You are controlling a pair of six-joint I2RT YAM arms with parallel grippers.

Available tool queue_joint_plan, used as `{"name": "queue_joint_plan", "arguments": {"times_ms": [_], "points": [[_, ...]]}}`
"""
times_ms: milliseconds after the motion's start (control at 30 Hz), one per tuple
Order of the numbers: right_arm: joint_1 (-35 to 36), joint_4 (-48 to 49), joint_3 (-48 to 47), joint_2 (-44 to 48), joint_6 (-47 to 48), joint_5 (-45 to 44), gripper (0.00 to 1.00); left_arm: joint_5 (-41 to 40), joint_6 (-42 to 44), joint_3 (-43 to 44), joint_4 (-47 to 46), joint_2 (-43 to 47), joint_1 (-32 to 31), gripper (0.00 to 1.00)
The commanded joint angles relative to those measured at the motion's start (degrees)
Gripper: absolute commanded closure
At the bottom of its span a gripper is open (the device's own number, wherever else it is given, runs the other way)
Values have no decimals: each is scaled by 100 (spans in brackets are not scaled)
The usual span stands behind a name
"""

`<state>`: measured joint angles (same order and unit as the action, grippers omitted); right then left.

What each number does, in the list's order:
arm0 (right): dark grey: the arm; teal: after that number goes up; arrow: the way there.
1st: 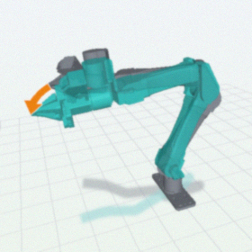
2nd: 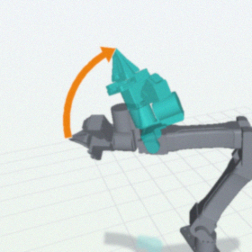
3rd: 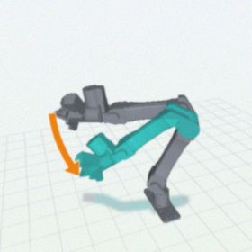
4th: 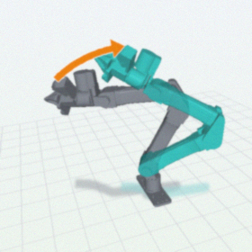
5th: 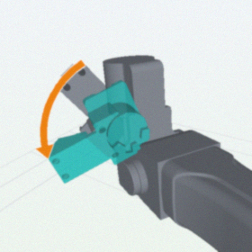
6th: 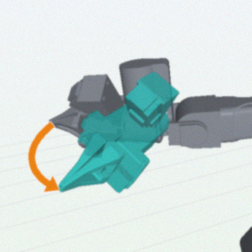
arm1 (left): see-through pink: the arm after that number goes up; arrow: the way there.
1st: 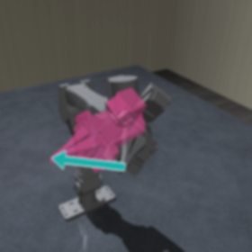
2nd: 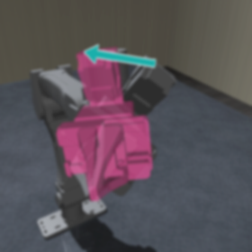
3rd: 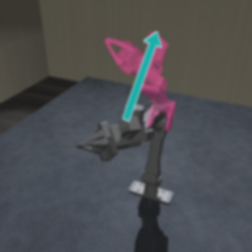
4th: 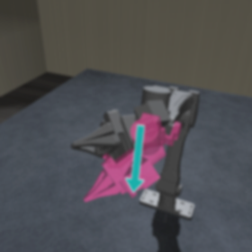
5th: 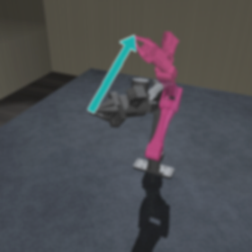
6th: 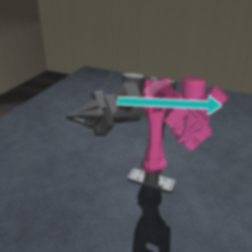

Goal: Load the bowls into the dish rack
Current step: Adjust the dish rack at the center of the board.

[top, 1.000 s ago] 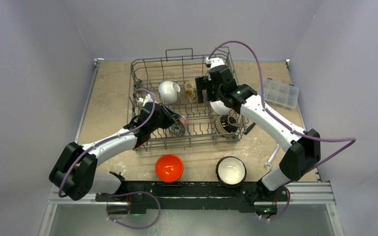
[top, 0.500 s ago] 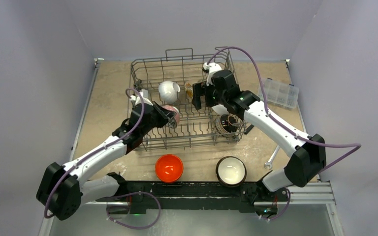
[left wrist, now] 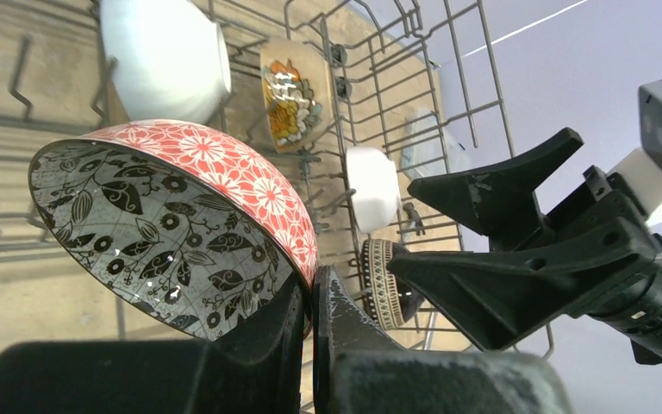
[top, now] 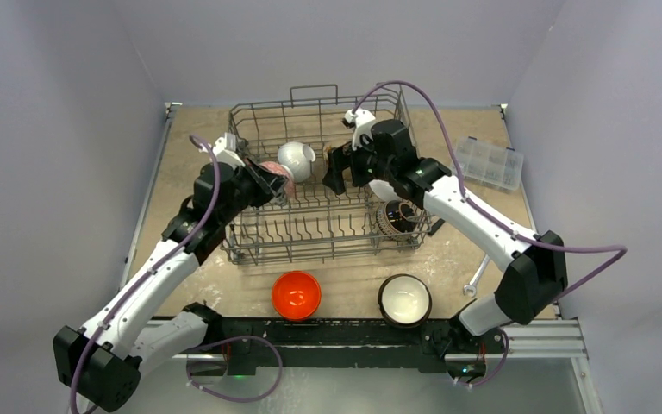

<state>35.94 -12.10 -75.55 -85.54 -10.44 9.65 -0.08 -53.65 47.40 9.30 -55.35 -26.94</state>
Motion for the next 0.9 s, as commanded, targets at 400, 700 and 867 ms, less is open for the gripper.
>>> {"name": "queue_joint_plan", "arguments": {"times_ms": [400,700,867], "points": [[1024,84,-1899,-1927,1615,781,6,-600,1866,2062,1913,-151,598,100],[1204,677,-2322,-2567,1892,1461,11,-992,2127,2093,2527,40,852,100],[1205,443,-2851,-3169,2127,1589,17,-981,2027,2003,2508,232,902,100]]}}
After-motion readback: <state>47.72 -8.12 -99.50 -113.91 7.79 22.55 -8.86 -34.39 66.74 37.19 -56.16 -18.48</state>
